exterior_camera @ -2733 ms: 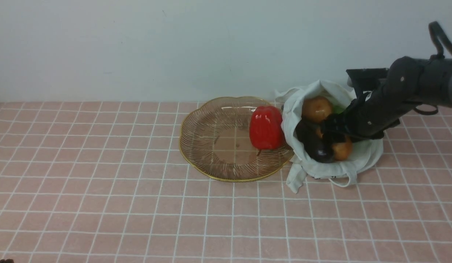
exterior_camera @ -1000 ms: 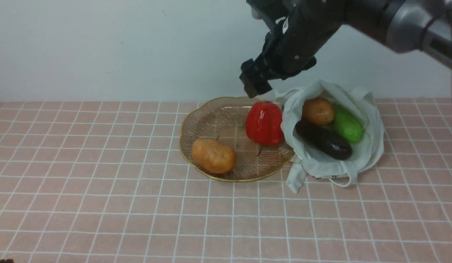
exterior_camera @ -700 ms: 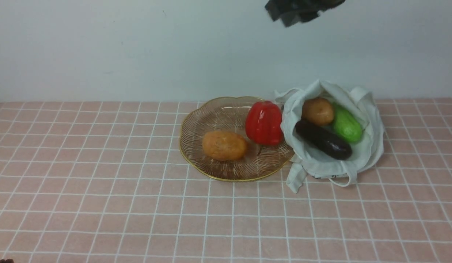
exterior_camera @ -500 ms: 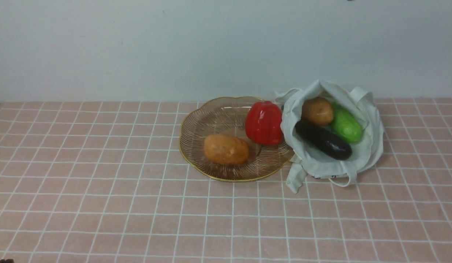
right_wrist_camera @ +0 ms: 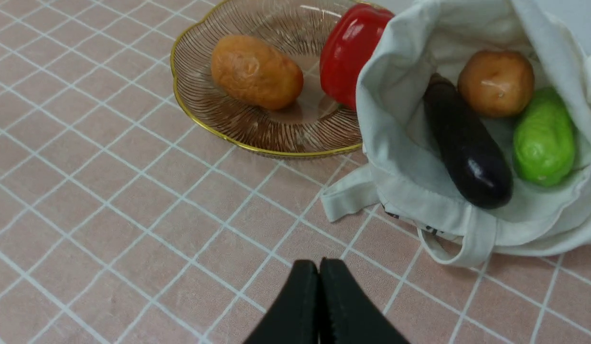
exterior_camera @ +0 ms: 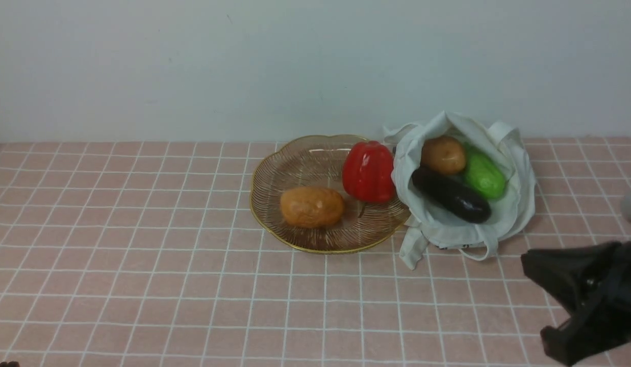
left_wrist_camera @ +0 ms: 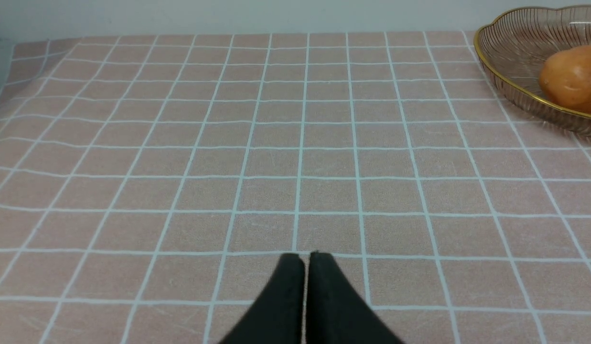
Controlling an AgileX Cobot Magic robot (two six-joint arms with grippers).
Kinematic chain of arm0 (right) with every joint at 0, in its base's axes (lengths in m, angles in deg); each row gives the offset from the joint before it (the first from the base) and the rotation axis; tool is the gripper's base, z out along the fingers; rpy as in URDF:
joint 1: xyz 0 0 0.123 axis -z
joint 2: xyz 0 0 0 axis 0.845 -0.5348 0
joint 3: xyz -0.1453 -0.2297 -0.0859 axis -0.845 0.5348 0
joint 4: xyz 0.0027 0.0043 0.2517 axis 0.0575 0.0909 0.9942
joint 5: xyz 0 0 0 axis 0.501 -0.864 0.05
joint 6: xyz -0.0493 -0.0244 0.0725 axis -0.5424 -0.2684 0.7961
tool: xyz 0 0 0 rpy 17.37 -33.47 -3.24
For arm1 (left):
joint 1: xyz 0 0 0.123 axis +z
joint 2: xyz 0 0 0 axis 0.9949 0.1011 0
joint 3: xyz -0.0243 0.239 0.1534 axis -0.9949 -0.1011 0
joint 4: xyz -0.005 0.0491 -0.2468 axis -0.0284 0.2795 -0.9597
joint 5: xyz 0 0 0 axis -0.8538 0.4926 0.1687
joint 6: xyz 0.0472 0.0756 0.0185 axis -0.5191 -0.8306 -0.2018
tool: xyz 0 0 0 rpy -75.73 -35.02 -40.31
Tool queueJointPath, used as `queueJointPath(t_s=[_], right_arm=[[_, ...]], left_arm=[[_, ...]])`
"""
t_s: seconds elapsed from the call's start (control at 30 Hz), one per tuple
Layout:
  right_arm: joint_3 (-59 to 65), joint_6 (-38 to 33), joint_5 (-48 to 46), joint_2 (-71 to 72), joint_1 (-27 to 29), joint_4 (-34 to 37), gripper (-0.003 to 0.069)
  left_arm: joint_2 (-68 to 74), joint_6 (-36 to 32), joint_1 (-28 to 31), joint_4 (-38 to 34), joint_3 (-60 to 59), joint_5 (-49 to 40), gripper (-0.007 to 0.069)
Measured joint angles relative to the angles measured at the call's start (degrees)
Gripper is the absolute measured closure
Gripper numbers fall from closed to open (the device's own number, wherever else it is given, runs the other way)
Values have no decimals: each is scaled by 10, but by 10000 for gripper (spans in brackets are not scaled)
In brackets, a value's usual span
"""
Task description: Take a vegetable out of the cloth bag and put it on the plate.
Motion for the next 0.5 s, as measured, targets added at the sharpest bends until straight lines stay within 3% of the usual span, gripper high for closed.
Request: queueJointPath(t_s=[0.5], right_arm=[[7,-5,32,1,0,0,674]], left_arm=[[0,0,0,0,0,0,629]])
